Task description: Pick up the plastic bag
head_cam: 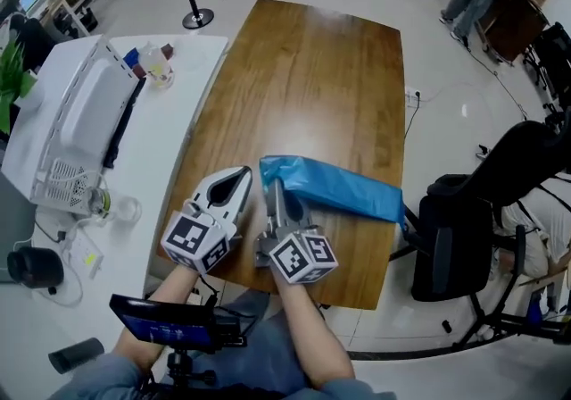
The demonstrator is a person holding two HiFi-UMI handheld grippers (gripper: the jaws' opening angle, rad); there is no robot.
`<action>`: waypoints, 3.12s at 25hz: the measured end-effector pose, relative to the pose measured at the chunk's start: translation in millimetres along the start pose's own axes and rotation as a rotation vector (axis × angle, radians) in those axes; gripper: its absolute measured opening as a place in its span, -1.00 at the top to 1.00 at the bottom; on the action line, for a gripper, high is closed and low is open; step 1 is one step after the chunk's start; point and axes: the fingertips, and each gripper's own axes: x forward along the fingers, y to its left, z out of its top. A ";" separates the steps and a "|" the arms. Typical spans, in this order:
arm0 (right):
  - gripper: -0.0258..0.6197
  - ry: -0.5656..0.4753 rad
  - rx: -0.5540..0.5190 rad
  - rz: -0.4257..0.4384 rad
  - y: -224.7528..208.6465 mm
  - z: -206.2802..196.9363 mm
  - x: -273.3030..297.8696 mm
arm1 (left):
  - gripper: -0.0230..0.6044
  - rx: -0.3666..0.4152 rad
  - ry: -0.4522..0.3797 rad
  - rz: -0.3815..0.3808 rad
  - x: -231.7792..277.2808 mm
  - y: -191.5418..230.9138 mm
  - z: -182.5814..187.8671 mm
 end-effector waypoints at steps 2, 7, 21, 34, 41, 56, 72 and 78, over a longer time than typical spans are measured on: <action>0.92 0.008 0.013 0.009 4.1 -8.8 7.6 | 0.91 0.004 0.006 0.025 -6.3 9.2 -1.4; 0.92 0.047 0.037 0.037 21.0 -42.7 27.4 | 0.91 0.015 0.017 0.060 -26.4 30.5 -6.8; 0.92 0.122 0.079 0.088 74.6 -126.7 94.0 | 0.91 0.029 0.047 0.159 -73.8 121.8 -19.0; 0.89 0.169 0.093 0.080 81.9 -153.6 127.4 | 0.91 0.008 0.047 0.184 -75.8 151.3 -25.2; 0.82 0.195 0.117 0.057 77.2 -161.3 130.6 | 0.91 -0.001 0.053 0.191 -76.3 157.0 -28.2; 0.35 0.258 0.201 0.059 80.8 -172.5 125.6 | 0.91 -0.011 0.042 0.216 -80.8 160.3 -26.6; -0.04 0.325 0.254 0.085 98.2 -180.0 98.4 | 0.91 -0.006 0.002 0.239 -92.8 148.2 -11.8; -0.04 0.344 0.254 0.093 102.2 -178.9 85.9 | 0.91 -0.004 -0.013 0.245 -100.1 137.6 -7.8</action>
